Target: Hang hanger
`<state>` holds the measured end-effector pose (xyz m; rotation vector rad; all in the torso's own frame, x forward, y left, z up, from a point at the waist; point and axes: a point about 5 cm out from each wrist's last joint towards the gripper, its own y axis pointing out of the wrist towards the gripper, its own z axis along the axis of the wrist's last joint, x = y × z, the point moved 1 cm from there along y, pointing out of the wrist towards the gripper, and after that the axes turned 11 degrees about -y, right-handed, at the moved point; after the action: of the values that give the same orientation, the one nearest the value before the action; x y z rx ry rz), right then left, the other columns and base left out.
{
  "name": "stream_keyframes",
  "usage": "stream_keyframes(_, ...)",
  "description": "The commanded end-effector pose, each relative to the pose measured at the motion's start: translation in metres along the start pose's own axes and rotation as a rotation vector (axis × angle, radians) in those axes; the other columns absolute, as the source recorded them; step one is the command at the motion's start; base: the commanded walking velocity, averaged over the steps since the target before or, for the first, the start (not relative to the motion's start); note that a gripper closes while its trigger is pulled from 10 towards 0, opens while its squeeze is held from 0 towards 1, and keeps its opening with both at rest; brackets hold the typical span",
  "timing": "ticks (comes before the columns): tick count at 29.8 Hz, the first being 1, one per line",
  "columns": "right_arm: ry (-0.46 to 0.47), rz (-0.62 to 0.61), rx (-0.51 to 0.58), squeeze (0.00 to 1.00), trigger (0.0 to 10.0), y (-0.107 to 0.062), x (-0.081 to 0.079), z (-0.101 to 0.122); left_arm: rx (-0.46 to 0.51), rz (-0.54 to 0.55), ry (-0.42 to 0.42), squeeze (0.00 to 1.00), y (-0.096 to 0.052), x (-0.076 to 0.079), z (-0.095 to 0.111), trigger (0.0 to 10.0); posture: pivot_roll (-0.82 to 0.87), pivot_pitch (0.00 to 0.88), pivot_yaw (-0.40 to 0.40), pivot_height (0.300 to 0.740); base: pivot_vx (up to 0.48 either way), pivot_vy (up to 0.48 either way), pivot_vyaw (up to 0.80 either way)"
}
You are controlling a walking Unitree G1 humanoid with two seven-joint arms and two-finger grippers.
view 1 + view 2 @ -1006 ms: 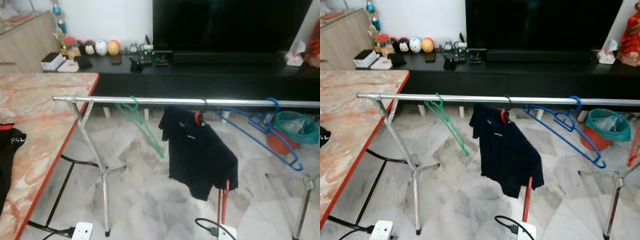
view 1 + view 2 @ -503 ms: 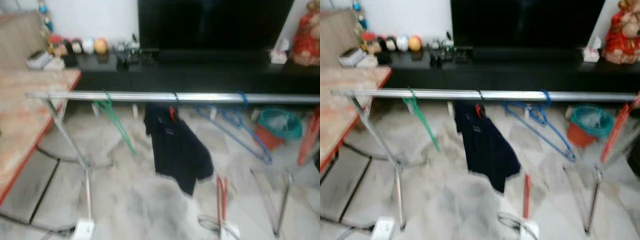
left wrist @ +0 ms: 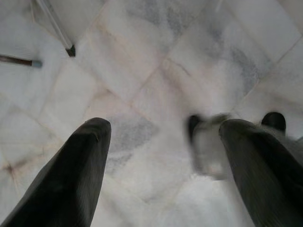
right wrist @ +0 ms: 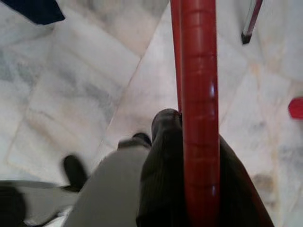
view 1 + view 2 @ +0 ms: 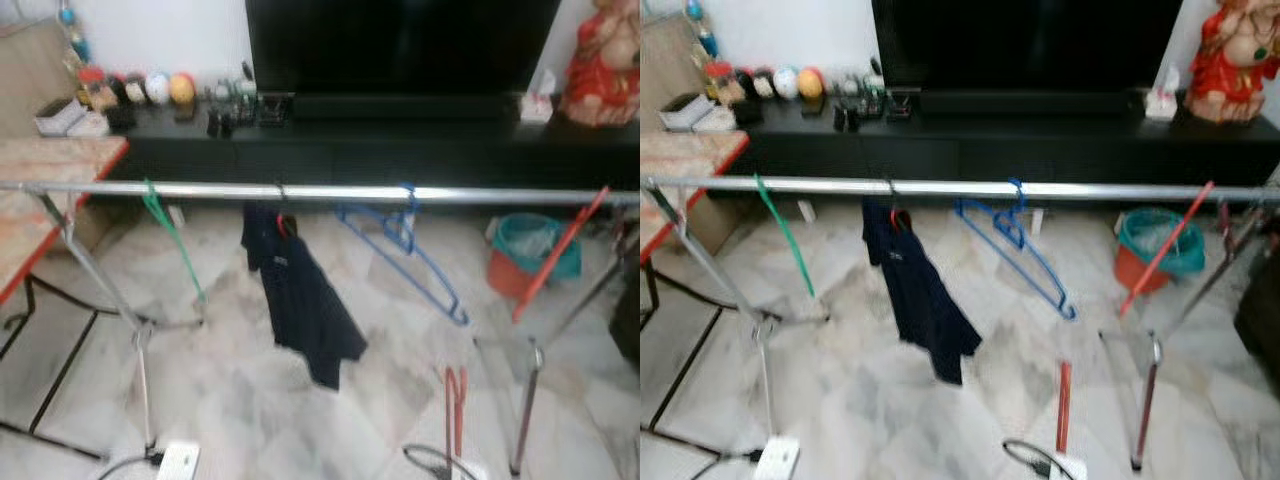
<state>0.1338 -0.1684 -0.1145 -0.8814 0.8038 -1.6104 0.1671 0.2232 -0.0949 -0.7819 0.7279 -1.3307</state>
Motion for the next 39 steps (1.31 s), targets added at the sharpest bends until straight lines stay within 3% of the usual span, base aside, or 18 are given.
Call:
stream_keyframes(1, 0.011, 0.020, 0.016, 0.00, 10.0, 0.000, -0.007, 0.004, -0.042, 0.039, 0.009, 0.00, -0.004, -0.015, -0.011, 10.0, 0.01, 0.000, 0.013, 0.740, 0.000, 0.000, 0.00)
stream_keyframes(17, -0.007, 0.039, 0.130, 0.00, 10.0, -0.001, -0.009, 0.016, -0.044, 0.044, 0.011, 0.00, -0.004, -0.016, -0.011, 10.0, 0.00, 0.000, 0.025, 0.740, 0.000, 0.000, 0.00)
stream_keyframes(18, -0.006, 0.015, 0.204, 0.00, 10.0, 0.003, 0.005, 0.039, -0.045, 0.044, 0.012, 0.00, -0.004, -0.015, -0.011, 10.0, 0.00, 0.000, 0.028, 0.740, 0.000, 0.000, 0.00)
stream_keyframes(19, 0.003, -0.018, 0.299, 0.00, 10.0, 0.007, 0.028, 0.076, -0.045, 0.044, 0.013, 0.00, -0.004, -0.015, -0.012, 10.0, -0.01, 0.000, 0.029, 0.740, 0.000, 0.000, 0.00)
stream_keyframes(21, 0.015, -0.069, 0.444, 0.00, 10.0, 0.004, 0.064, 0.134, -0.045, 0.044, 0.013, 0.00, -0.004, -0.014, -0.012, 10.0, -0.01, 0.000, 0.030, 0.740, 0.000, 0.000, 0.00)
stream_keyframes(22, 0.019, -0.078, 0.454, 0.00, 10.0, 0.004, 0.066, 0.138, -0.046, 0.043, 0.013, 0.00, -0.004, -0.014, -0.012, 10.0, -0.01, 0.000, 0.031, 0.740, 0.000, 0.000, 0.00)
stream_keyframes(27, 0.033, -0.138, 0.455, 0.00, 10.0, 0.003, 0.071, 0.141, -0.046, 0.040, 0.014, 0.00, -0.004, -0.013, -0.011, 10.0, -0.01, 0.000, 0.031, 0.740, 0.000, 0.000, 0.00)
stream_keyframes(39, 0.041, -0.085, 0.444, 0.00, 10.0, 0.004, 0.066, 0.136, -0.044, 0.043, 0.020, 0.00, -0.004, -0.015, -0.012, 10.0, 0.00, 0.000, 0.034, 0.740, 0.000, 0.000, 0.00)
